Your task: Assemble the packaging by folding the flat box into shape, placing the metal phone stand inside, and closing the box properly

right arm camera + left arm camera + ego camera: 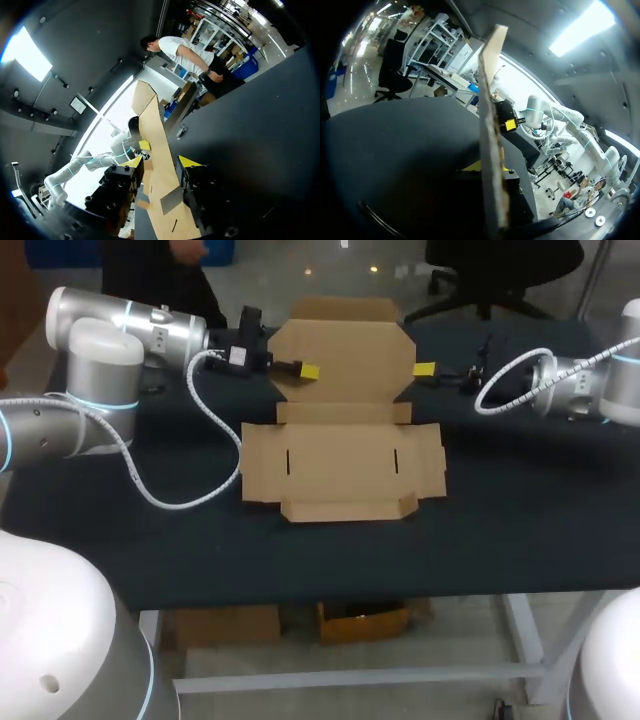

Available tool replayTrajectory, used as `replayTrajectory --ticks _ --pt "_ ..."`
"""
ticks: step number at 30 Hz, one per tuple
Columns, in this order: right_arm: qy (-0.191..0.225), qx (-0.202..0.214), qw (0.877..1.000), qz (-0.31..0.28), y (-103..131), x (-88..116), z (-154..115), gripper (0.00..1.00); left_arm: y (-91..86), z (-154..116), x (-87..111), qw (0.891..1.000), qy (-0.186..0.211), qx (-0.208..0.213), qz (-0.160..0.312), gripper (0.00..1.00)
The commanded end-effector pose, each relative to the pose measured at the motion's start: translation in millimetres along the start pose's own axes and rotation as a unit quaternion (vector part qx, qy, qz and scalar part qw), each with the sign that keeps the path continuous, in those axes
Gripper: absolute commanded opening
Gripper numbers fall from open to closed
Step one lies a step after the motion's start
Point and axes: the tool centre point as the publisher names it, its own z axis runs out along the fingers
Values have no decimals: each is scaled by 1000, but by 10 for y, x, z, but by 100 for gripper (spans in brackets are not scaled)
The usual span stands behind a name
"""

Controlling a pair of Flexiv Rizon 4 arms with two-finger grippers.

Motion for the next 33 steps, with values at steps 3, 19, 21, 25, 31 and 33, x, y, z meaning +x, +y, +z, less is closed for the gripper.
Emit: replayTrajectory --ticks 3,19,21,25,31,33 --pt "-61 -3 998 -7 -46 252 -196 25 -67 -20 -27 1000 10 19 18 0" --pt "-120 -2 993 -20 -206 468 -503 0 -267 90 -3 996 11 39 84 0" --pt "-125 1 992 -25 -231 516 -533 0 -300 107 3 995 9 37 93 0" --pt "-139 4 990 -33 -299 614 -608 0 -364 127 3 994 9 37 103 0" --pt "-160 10 987 -32 -409 692 -730 0 -433 147 -17 992 14 37 119 0" --pt "-169 12 985 -31 -444 709 -763 0 -459 157 -27 991 19 32 125 0"
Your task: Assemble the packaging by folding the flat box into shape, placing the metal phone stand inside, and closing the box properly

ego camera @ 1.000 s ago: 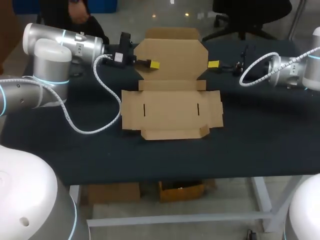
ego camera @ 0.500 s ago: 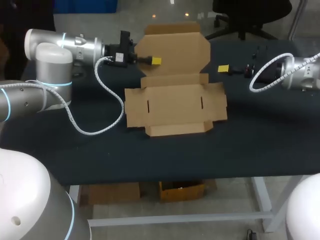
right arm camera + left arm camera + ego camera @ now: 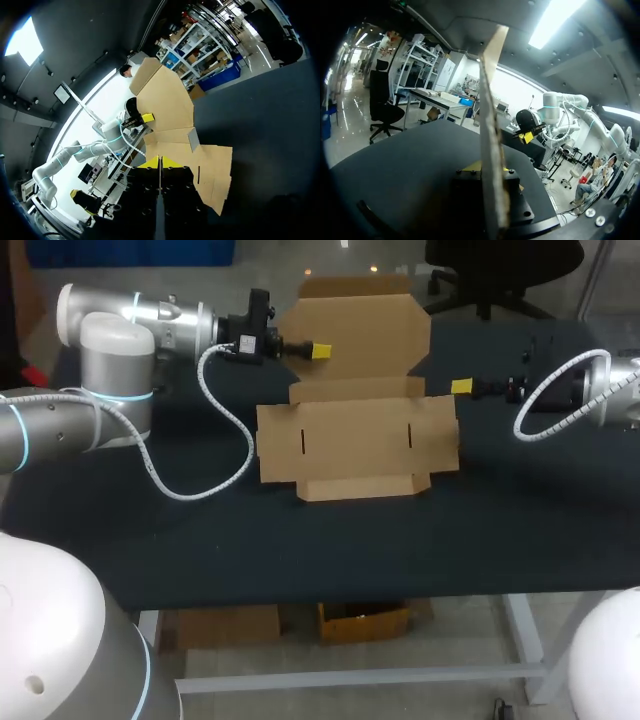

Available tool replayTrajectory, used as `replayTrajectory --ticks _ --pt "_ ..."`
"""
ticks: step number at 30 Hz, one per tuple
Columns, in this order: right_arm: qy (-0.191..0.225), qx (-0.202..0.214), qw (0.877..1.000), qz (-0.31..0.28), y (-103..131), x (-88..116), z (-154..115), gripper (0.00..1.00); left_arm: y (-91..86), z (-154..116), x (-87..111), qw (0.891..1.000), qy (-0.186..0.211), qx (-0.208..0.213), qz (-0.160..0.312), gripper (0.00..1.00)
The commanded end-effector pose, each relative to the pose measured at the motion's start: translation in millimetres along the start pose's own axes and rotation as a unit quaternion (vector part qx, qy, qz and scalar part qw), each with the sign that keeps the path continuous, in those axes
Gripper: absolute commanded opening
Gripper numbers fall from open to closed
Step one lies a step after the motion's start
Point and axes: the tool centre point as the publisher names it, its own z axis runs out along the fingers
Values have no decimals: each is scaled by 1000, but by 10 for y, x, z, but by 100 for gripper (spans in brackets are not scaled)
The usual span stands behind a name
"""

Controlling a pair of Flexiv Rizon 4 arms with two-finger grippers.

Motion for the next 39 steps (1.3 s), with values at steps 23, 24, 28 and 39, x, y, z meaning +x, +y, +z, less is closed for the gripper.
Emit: replayTrajectory --ticks 23,24,28,39 --pt "-189 5 982 -22 -357 271 -275 0 -122 80 -98 1000 19 -17 18 0" --pt "-189 5 982 -22 -357 271 -275 0 -122 80 -98 1000 19 -17 18 0" --pt "-189 5 982 -22 -357 271 -275 0 -122 80 -98 1000 19 -17 18 0" --pt "-182 10 982 -54 -305 350 -178 0 -122 93 -100 999 8 -4 36 0"
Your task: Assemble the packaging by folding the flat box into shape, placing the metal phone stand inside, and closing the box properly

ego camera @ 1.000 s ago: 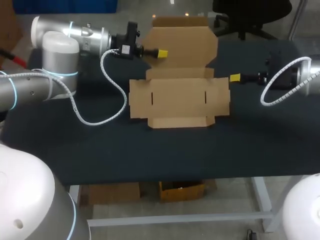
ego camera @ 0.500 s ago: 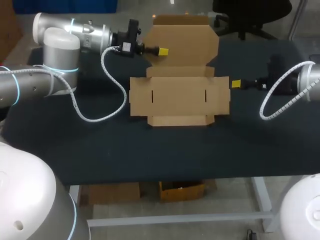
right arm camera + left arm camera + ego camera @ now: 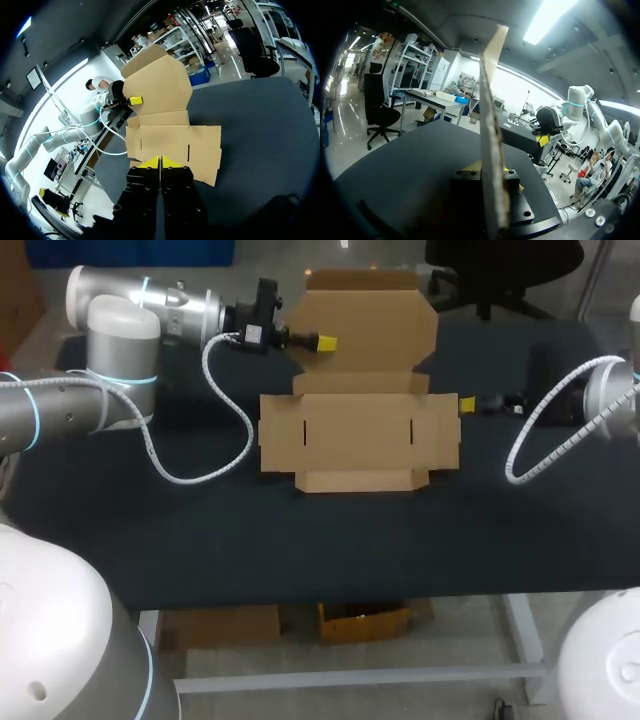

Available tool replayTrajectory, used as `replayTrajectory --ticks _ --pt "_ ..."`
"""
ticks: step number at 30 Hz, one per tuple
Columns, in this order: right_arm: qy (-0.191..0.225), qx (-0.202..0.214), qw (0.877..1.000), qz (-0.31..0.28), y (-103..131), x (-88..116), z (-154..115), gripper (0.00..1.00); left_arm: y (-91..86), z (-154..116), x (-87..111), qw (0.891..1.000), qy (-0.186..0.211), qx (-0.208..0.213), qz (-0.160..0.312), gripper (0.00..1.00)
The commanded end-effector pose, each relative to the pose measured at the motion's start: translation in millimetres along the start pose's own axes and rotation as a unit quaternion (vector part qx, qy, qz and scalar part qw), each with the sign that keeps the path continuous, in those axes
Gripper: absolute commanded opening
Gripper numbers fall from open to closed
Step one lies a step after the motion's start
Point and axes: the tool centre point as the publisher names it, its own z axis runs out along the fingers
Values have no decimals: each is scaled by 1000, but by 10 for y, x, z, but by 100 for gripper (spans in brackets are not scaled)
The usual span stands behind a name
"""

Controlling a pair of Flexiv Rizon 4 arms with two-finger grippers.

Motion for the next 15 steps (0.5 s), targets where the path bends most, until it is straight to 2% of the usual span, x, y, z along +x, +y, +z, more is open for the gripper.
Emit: replayTrajectory --ticks 1,4,15 --pt "-5 1 1000 -8 -29 47 5 0 3 20 8 1000 -5 16 21 0" --pt "-6 1 1000 -12 -94 56 -33 0 -2 34 16 999 -4 28 30 0" --pt "-18 12 999 -37 -406 146 5 0 -67 120 32 998 -4 22 58 0"
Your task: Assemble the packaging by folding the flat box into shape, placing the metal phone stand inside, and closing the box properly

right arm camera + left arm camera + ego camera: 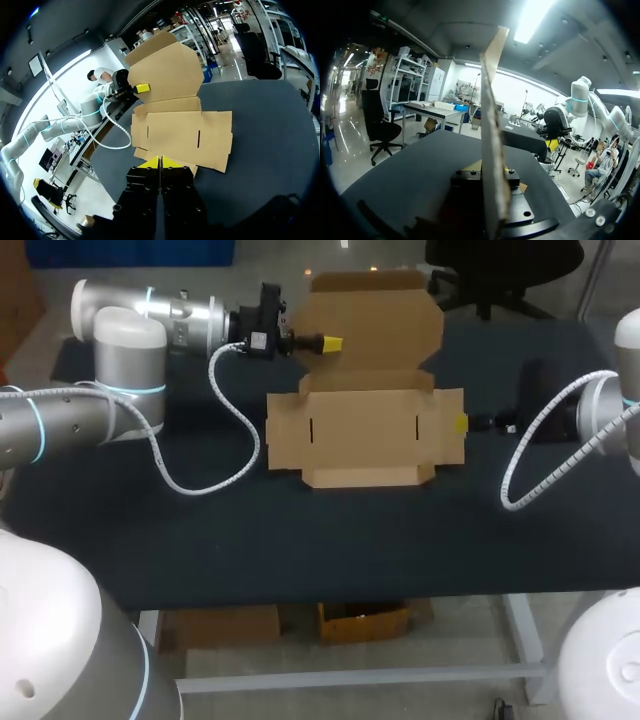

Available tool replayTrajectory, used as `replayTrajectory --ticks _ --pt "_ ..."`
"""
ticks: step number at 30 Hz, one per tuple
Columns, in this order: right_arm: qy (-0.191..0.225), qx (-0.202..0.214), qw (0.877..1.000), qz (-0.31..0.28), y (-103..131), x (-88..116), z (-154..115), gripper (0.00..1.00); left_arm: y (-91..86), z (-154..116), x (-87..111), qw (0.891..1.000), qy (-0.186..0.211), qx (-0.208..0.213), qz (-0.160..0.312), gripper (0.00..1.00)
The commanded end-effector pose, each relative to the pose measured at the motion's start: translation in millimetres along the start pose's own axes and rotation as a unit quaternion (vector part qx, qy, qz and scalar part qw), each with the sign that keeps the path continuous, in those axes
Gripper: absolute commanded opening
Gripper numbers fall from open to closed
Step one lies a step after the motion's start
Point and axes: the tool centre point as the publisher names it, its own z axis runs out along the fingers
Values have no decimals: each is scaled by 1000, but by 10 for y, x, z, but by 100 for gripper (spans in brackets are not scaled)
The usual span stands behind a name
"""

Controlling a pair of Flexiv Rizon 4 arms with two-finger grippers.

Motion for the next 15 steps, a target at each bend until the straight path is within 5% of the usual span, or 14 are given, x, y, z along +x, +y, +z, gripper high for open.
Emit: replayTrajectory --ticks 1,15 --pt "-5 -4 1000 -5 -96 37 31 0 -46 8 -11 1000 1 -1 2 0" --pt "-18 -2 999 -30 -286 149 183 0 -131 -49 95 999 -9 9 33 0"
